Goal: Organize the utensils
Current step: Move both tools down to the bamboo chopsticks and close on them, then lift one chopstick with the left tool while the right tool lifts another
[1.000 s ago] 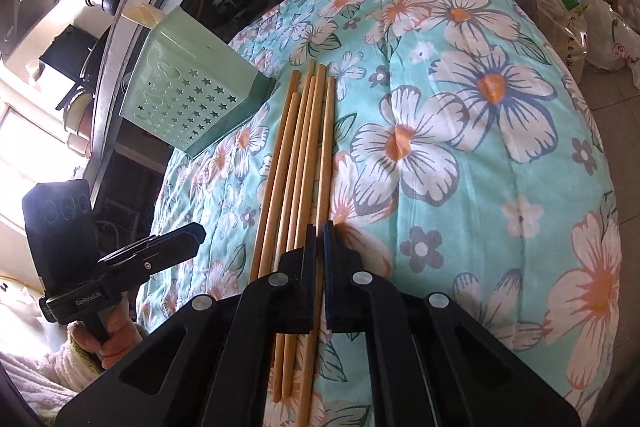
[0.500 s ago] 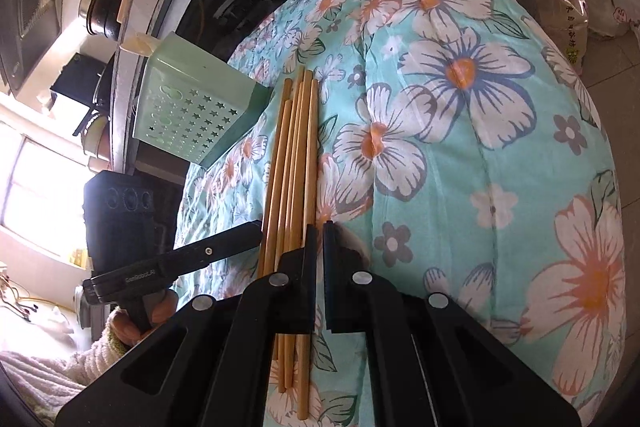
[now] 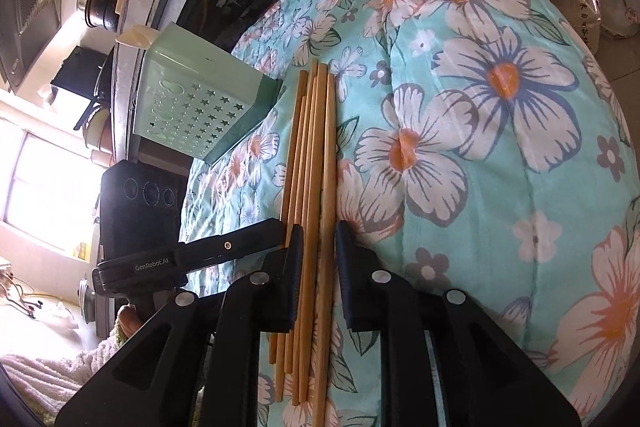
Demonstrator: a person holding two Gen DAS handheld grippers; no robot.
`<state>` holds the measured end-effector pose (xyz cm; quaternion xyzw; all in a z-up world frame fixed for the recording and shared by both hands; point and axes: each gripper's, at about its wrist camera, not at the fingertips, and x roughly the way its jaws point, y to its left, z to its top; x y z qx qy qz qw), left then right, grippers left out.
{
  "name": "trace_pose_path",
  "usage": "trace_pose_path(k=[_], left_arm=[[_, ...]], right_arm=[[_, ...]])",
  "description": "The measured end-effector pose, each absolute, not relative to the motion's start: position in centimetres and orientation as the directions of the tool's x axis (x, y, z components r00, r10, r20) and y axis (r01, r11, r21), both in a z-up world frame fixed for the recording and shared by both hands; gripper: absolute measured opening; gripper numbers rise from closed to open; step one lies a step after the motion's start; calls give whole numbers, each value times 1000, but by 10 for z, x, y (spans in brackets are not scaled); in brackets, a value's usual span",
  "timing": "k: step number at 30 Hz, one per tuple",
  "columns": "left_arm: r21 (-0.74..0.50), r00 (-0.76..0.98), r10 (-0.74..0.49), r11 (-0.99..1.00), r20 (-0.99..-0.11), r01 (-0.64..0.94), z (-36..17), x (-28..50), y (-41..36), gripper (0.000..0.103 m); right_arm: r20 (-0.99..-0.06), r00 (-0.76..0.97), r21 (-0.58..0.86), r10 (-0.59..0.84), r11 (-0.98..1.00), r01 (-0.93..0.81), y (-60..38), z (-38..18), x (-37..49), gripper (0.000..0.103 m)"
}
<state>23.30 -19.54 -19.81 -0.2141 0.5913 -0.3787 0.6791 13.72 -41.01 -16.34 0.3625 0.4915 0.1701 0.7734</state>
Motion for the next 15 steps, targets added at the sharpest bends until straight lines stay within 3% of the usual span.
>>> trace_pose_path(k=[4,8,15], left_arm=[[-767,5,-788,600,-615,228,-201,232,-186,5],[-787,3,-805,580,-593,208,-202,231,-177,5],[-807,24,-824,560,-566,190,-195,222,-157,5]], right_arm=[[-633,456,739,626,664,112,-408,-167,140,17],[-626,466,748,625,651,130,-413,-168,139,7],[-619,483,753,619,642,142,-416,-162,129,7]])
